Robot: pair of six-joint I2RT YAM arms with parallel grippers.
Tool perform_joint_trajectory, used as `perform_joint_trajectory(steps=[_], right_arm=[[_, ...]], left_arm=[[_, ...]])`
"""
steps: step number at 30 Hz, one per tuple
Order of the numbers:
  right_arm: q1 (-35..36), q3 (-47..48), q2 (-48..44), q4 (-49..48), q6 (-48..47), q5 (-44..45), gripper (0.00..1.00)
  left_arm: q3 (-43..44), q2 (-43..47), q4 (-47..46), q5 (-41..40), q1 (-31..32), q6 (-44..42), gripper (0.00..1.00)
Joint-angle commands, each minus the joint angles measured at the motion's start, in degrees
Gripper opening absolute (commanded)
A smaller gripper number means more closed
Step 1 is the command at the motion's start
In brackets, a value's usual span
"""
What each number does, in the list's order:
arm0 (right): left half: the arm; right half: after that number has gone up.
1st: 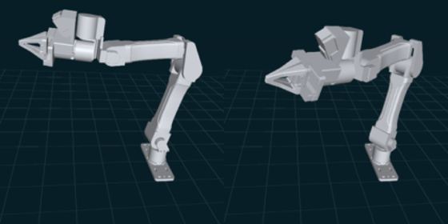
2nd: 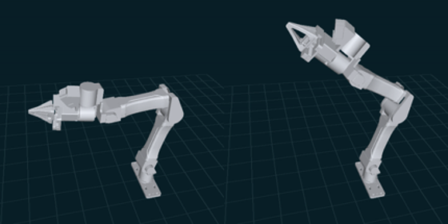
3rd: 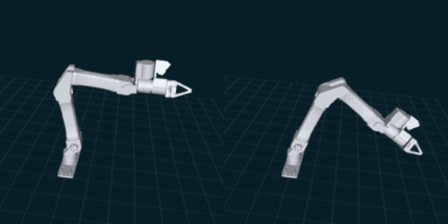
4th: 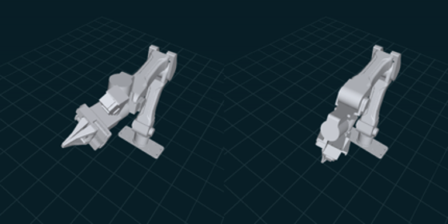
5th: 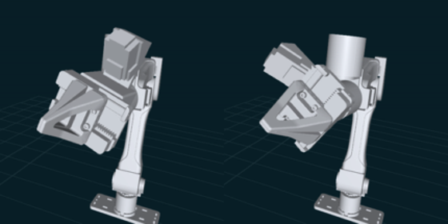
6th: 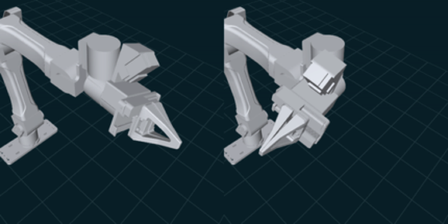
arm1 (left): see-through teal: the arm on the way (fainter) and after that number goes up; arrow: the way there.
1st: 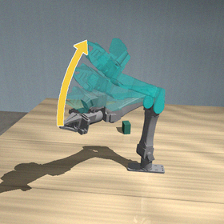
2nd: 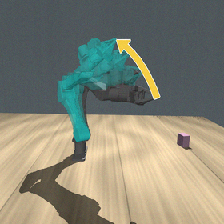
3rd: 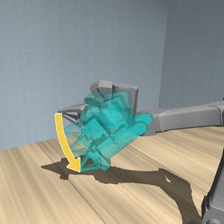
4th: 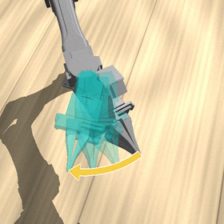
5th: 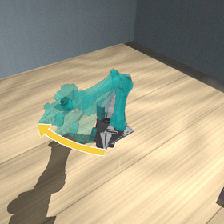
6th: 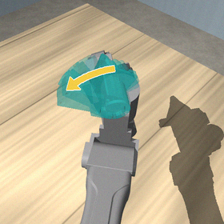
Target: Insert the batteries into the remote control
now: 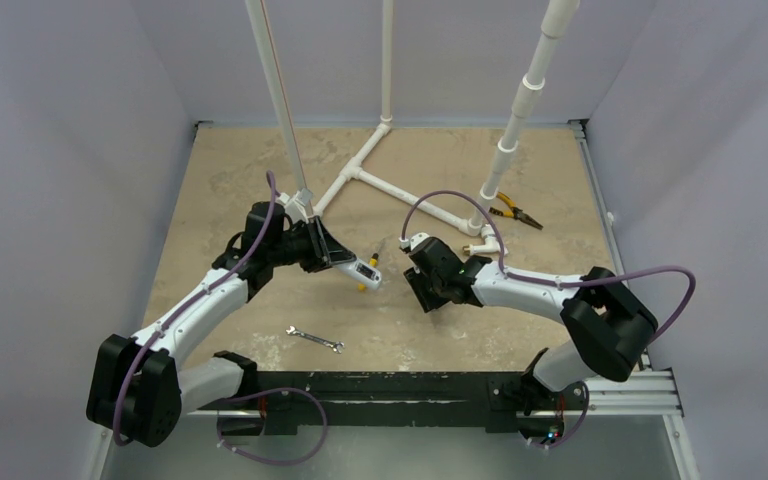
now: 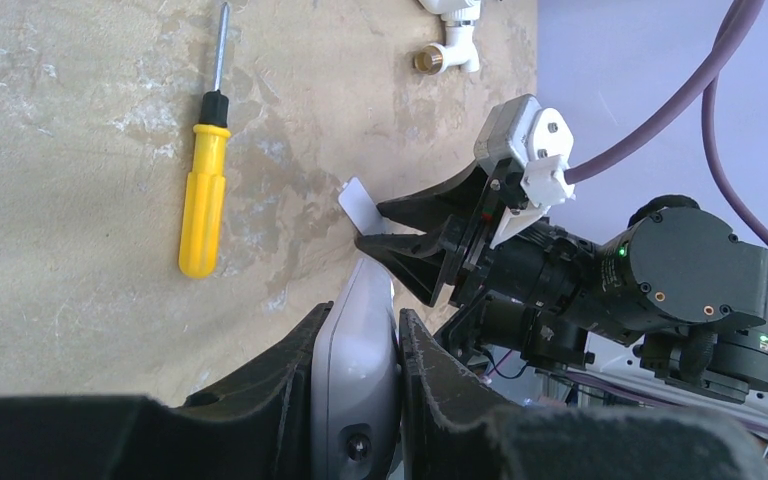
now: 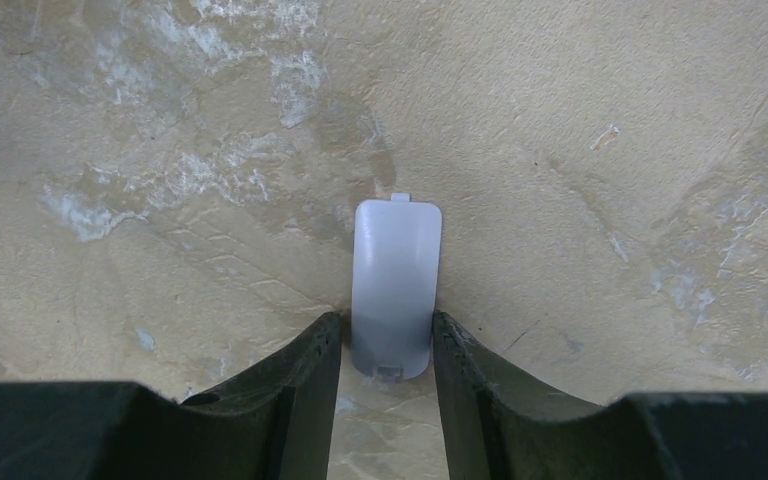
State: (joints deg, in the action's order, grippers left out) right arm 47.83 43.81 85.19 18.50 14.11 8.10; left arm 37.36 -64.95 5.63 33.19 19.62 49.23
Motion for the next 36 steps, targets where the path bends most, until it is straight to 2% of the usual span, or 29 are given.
perform_joint_trajectory(steps=[1, 5, 9, 26, 36], right_arm=[[0.14, 1.9, 0.39, 2.39, 1.61, 1.74, 0.39], [0.17, 3.08, 1.51, 4.32, 2.84, 3.27, 0.43], [0.12, 3.23, 2.34, 4.68, 4.12, 1.85, 0.43], [0.09, 3.56, 3.71, 5.39, 4.53, 0.43, 0.32], [0.08, 3.74, -2.21, 7.15, 3.72, 4.56, 0.27]], left_arm=[[0.17, 0.1, -2.29, 1.46, -0.19, -0.33, 0.0], [0.17, 0.17, -2.29, 1.52, -0.22, -0.33, 0.0], [0.19, 0.09, -2.26, 1.61, -0.27, -0.36, 0.0], [0.25, -0.08, -2.54, 1.7, -0.2, -0.06, 0.0], [0.13, -1.32, -3.84, 1.69, -0.28, 0.22, 0.0]])
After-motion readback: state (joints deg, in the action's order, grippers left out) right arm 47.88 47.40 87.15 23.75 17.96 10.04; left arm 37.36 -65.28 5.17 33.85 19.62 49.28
